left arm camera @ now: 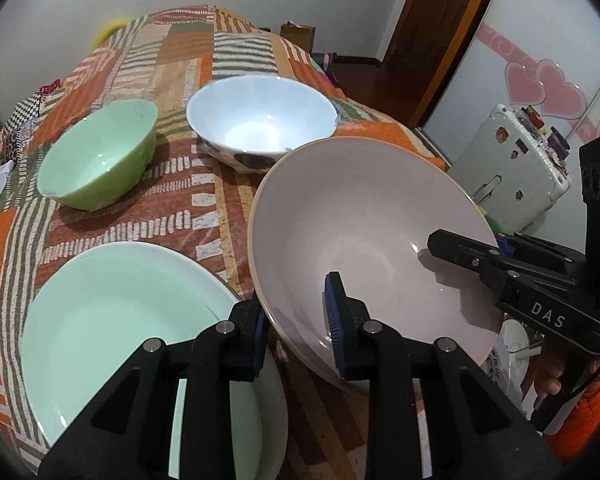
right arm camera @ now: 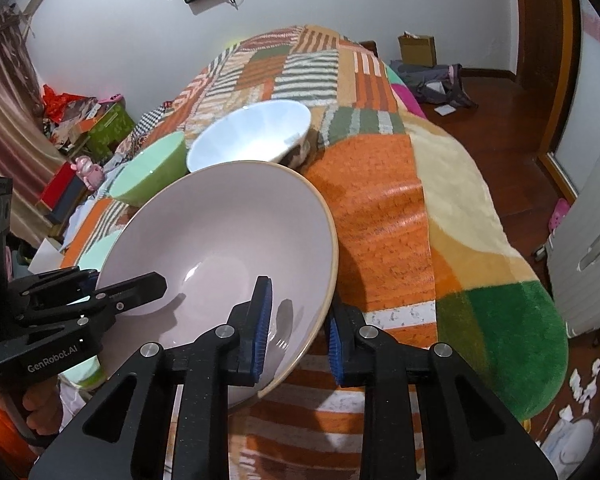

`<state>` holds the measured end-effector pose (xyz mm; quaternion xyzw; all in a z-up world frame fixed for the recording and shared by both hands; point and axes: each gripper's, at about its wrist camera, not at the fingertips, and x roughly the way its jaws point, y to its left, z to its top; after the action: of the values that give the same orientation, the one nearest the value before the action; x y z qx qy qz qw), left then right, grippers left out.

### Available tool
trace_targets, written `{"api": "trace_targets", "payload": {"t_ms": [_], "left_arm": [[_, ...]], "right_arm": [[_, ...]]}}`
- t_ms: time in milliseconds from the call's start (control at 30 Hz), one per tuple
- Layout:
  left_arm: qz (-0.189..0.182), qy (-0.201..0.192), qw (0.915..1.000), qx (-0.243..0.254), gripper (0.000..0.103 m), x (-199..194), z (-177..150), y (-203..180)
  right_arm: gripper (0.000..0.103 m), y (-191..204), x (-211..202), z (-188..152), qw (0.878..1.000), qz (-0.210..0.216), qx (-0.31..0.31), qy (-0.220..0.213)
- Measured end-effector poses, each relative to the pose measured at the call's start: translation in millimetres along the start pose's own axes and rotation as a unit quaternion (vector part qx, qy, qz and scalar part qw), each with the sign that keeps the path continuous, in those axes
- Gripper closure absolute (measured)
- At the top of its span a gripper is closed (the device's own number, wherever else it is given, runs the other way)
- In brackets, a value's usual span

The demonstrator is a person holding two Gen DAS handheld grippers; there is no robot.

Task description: Organize plates and bowls

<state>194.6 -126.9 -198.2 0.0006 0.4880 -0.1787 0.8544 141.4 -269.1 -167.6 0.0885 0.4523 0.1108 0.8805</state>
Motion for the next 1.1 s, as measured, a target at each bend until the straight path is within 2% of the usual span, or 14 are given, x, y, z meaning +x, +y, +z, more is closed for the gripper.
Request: {"api": "trace_targets", "payload": {"t_ms": [500, 1100], "left_arm": [[0.012, -0.054, 0.9983, -0.018, 0.077, -61, -11, 28], [0.052, -0.1, 0.9896, -0.09, 0.077, -128, -59, 112]], "right_arm": [[0.081, 52, -9, 14, 0.999, 0.016, -0.037, -0.031], [0.081, 149, 12, 17, 0.992, 0.064, -0.104, -0.026]]}}
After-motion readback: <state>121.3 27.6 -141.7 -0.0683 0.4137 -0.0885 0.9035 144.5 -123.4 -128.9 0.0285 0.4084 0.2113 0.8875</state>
